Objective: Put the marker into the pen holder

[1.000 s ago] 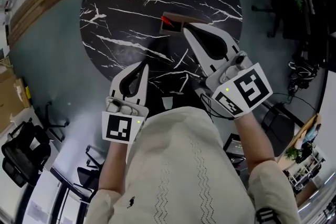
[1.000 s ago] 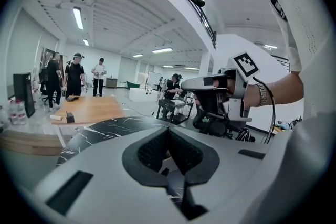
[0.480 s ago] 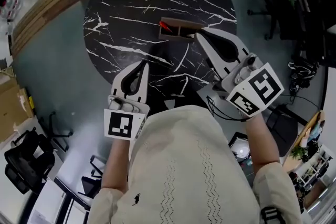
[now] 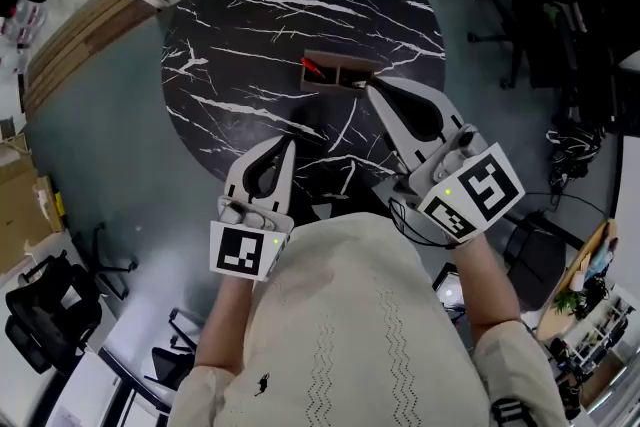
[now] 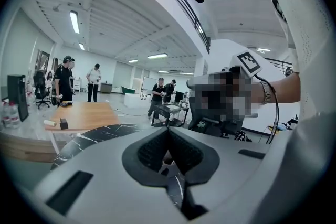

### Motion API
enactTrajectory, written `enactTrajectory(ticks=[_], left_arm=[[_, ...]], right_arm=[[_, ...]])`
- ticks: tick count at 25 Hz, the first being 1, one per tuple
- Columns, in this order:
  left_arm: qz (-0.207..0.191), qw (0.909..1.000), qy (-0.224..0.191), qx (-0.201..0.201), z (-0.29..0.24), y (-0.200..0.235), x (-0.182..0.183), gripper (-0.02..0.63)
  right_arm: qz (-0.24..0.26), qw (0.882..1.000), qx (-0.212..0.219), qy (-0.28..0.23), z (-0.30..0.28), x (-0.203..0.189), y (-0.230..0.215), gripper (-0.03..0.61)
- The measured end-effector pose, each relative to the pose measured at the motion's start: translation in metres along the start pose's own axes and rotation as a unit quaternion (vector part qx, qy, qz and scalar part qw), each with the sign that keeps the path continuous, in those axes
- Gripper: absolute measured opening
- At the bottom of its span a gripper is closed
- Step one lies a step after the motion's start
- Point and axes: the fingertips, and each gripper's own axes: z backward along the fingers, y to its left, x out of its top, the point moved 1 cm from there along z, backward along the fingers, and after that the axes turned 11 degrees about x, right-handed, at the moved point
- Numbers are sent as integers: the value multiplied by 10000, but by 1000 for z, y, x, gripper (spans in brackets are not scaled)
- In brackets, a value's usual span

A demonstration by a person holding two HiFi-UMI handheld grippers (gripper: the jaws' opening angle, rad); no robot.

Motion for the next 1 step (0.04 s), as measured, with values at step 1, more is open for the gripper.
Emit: enactTrajectory(ticks=[1], left_arm=[[10, 10000, 11, -3, 1, 0, 0, 12]], right_arm=[[40, 10000, -8, 15, 0, -1, 3, 17]])
